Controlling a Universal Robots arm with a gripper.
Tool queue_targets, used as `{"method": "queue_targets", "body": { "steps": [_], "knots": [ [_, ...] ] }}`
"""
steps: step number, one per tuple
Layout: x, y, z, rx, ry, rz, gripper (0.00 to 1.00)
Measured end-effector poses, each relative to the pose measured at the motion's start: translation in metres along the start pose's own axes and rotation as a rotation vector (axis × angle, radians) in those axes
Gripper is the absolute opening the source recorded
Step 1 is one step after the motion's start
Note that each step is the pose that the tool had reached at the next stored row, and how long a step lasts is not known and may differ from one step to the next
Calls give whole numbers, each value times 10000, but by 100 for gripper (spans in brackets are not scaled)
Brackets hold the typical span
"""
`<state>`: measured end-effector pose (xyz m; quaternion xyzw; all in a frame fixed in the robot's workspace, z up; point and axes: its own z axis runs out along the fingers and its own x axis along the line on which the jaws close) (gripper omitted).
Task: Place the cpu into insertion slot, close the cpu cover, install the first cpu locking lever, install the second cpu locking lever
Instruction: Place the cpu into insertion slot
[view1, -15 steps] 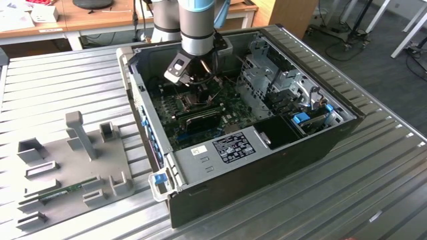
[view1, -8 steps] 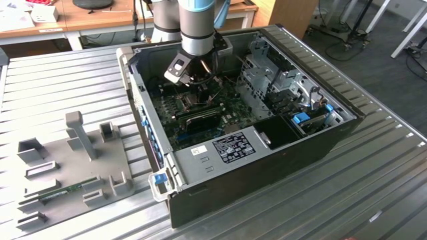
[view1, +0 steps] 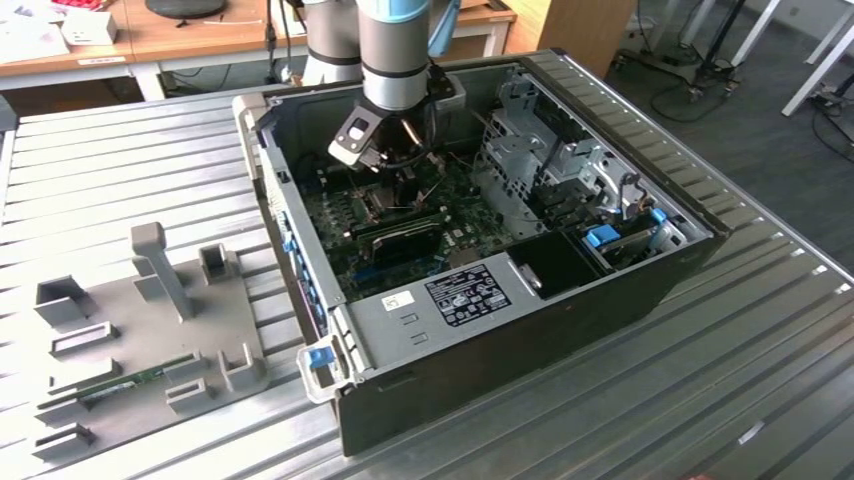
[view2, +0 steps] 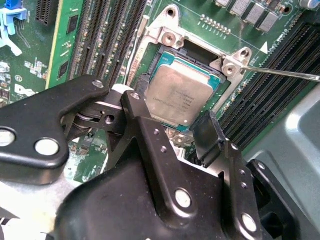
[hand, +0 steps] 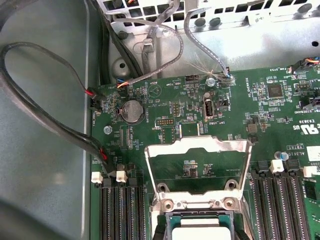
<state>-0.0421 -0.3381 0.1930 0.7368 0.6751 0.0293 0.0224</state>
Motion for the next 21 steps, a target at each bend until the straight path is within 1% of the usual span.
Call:
{"method": "queue_targets", "body": {
  "steps": [13,21],
  "knots": [
    [1,6,-82,0,2,0,62],
    [2,7,-93,0,2,0,62]
  ]
}}
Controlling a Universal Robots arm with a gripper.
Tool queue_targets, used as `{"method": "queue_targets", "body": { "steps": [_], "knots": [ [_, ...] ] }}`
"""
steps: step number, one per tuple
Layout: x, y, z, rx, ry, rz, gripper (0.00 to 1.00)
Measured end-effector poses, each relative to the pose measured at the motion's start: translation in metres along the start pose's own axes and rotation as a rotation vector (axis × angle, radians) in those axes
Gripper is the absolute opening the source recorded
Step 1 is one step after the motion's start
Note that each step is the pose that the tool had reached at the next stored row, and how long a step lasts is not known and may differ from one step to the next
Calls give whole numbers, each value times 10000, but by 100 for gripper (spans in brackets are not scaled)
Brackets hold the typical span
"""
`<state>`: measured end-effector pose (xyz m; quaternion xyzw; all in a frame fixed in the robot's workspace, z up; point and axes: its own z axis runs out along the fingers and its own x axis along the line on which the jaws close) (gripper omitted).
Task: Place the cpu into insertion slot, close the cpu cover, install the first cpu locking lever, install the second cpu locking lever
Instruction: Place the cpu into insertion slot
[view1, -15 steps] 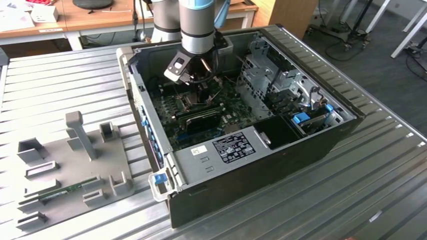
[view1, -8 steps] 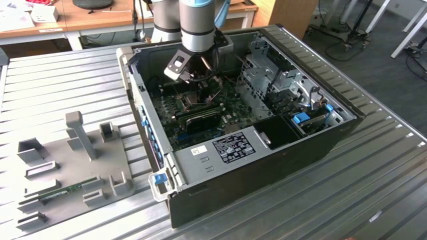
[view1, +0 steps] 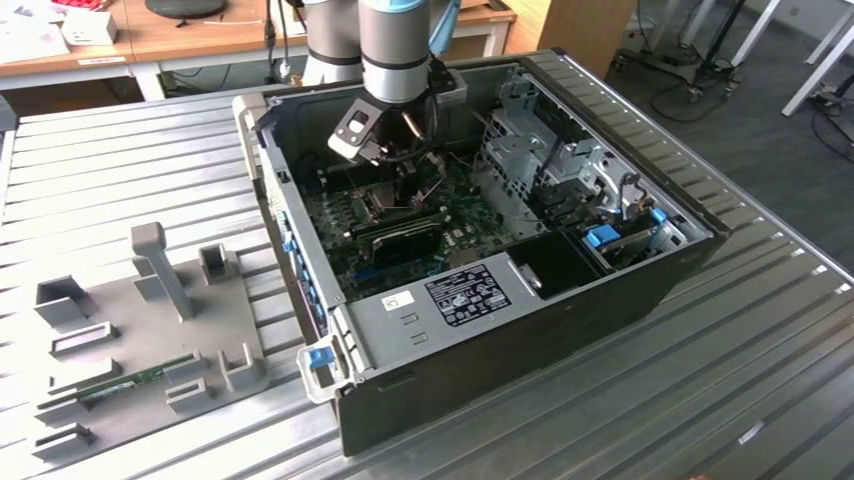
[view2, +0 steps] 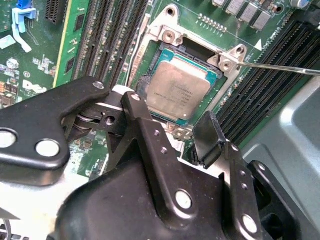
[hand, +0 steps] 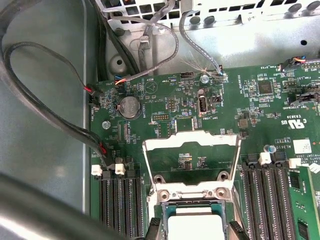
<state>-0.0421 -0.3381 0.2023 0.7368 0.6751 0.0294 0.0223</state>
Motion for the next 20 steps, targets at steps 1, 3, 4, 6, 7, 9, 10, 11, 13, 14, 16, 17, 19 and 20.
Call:
{"method": "queue_targets", "body": {
  "steps": [1,3,4,6,7,9,10,11,13,14,16,17,19,20],
  "knots": [
    [0,0,-1,0,-1,0,62],
    [0,0,-2,0,0,0,62],
    [0,0,-3,0,-1,0,55],
    [0,0,-4,0,0,0,48],
    [0,0,-4,0,0,0,42],
    [0,0,-6,0,-1,0,37],
    [0,1,-6,0,0,0,31],
    [0,0,-7,0,-1,0,31],
    [0,1,-8,0,-1,0,19],
    [0,1,-8,0,0,0,19],
    [0,1,-10,0,-1,0,10],
    [0,1,-10,0,0,0,10],
    [0,1,-11,0,-1,0,10],
    [0,1,-12,0,0,0,10]
  ]
}}
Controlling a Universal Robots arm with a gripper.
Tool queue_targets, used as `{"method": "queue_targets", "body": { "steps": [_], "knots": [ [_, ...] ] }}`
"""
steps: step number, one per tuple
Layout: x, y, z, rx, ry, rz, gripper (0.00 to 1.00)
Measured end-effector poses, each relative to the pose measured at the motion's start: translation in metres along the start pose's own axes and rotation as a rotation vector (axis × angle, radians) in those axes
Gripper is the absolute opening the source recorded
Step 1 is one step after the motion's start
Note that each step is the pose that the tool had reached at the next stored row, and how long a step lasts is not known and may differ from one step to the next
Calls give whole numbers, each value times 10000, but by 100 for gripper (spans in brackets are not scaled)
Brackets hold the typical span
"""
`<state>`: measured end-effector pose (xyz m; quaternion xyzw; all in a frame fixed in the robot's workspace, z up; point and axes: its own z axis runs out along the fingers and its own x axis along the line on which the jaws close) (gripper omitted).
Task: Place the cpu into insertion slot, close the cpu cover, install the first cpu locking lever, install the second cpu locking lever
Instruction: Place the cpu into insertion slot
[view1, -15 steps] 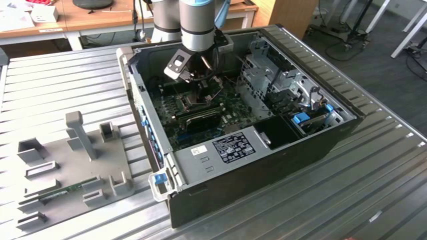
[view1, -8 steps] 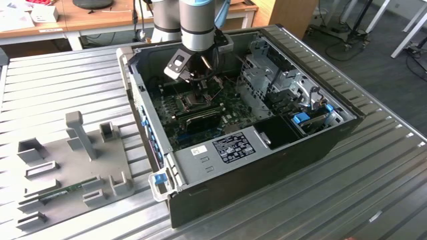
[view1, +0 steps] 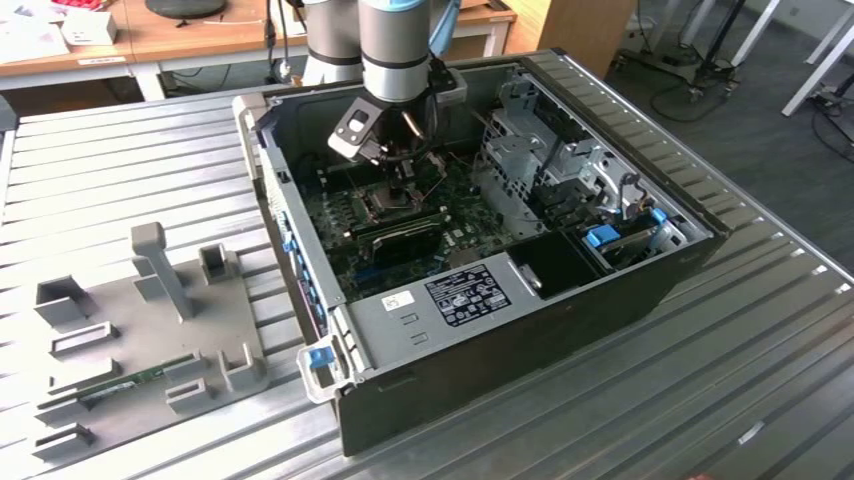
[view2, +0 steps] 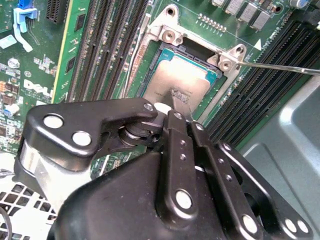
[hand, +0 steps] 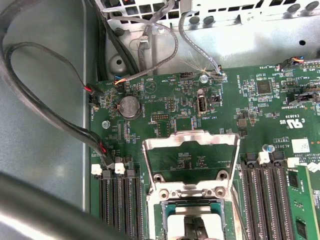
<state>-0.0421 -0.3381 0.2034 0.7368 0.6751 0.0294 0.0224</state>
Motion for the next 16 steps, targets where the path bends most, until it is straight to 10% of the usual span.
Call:
{"method": "queue_targets", "body": {
  "steps": [16],
  "knots": [
    [-4,-64,4,8,-2,0,10]
  ]
}}
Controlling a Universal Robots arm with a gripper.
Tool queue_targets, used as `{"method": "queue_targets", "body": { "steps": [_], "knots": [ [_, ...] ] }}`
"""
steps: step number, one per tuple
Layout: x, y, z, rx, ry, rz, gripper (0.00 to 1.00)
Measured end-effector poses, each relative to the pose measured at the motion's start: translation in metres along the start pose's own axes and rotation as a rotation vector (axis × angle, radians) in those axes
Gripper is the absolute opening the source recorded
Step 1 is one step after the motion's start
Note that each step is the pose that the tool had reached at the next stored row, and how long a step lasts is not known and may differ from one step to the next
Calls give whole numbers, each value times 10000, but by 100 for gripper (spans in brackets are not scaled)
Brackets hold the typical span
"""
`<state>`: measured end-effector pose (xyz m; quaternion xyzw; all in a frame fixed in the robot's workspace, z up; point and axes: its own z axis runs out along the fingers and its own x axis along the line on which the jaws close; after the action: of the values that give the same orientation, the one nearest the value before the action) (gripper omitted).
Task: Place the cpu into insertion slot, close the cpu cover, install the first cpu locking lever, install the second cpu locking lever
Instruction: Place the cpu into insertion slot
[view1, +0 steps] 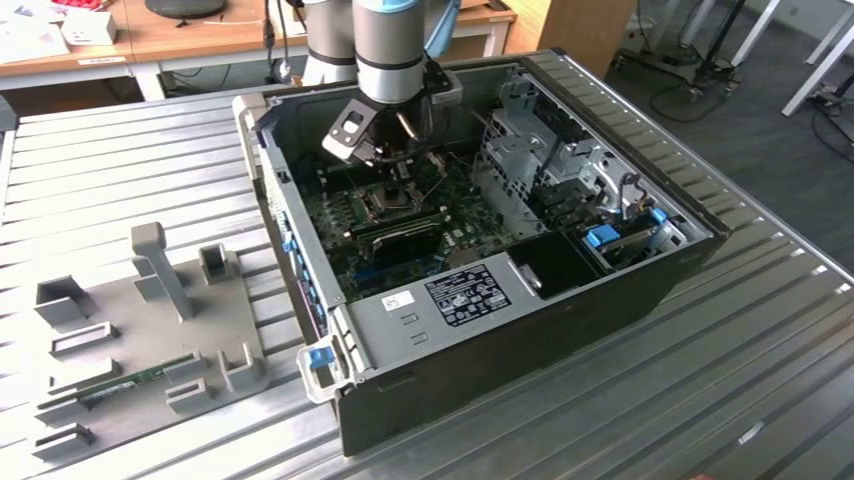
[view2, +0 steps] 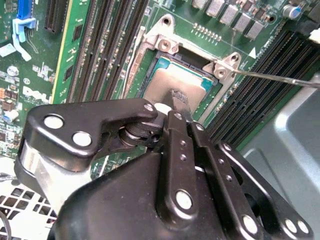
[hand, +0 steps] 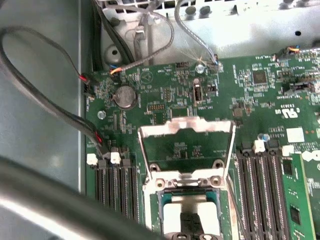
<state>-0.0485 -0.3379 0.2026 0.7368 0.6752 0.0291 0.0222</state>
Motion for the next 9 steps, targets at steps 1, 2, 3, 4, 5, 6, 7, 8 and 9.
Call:
{"method": "queue_targets", "body": {
  "steps": [1,2,3,4,5,6,7,8,9],
  "knots": [
    [0,-3,6,0,1,0,10],
    [-1,-5,21,0,0,-1,10],
    [-3,-7,33,10,-13,-2,10],
    [-4,-8,41,13,-19,-2,10],
    [-4,-9,45,10,-16,-2,10],
    [-3,-8,47,6,-11,-1,10],
    [-2,-8,50,2,-3,0,10],
    [-2,-8,50,1,-2,0,10],
    [-2,-8,51,1,-1,0,10]
  ]
}}
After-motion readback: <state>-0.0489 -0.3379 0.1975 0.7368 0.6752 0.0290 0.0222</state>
